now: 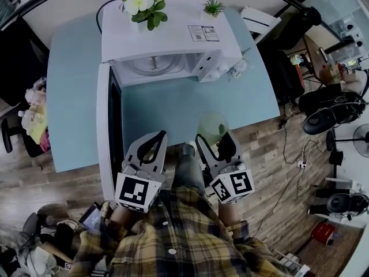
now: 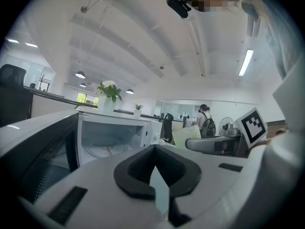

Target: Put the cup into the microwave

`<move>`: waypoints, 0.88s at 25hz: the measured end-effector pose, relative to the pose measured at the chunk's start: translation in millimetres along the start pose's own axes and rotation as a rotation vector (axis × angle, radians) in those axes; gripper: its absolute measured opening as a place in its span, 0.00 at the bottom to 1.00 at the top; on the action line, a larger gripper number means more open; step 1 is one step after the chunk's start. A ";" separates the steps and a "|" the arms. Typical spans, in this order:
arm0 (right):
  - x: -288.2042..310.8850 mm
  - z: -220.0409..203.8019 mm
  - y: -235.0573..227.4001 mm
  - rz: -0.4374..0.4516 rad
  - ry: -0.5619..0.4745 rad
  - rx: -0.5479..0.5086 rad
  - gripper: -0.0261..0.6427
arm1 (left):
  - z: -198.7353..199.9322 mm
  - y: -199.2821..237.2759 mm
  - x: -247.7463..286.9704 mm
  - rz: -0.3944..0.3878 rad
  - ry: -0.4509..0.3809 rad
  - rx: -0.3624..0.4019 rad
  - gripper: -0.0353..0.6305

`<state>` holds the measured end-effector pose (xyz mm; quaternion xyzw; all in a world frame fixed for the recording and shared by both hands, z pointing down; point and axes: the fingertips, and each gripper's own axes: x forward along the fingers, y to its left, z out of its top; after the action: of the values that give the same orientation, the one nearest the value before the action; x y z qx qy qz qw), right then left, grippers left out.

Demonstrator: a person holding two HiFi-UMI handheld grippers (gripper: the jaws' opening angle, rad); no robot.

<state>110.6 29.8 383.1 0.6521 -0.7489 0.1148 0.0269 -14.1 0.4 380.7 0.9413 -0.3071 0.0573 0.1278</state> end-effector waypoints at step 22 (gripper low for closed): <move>125.9 8.7 -14.5 0.483 0.100 -0.042 0.53 | 7.9 62.9 13.4 0.556 -0.060 -0.102 0.04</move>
<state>107.1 -96.1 400.5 0.4472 -0.8830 0.1342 0.0492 -40.3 -58.4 388.5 0.8146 -0.5596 0.0466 0.1453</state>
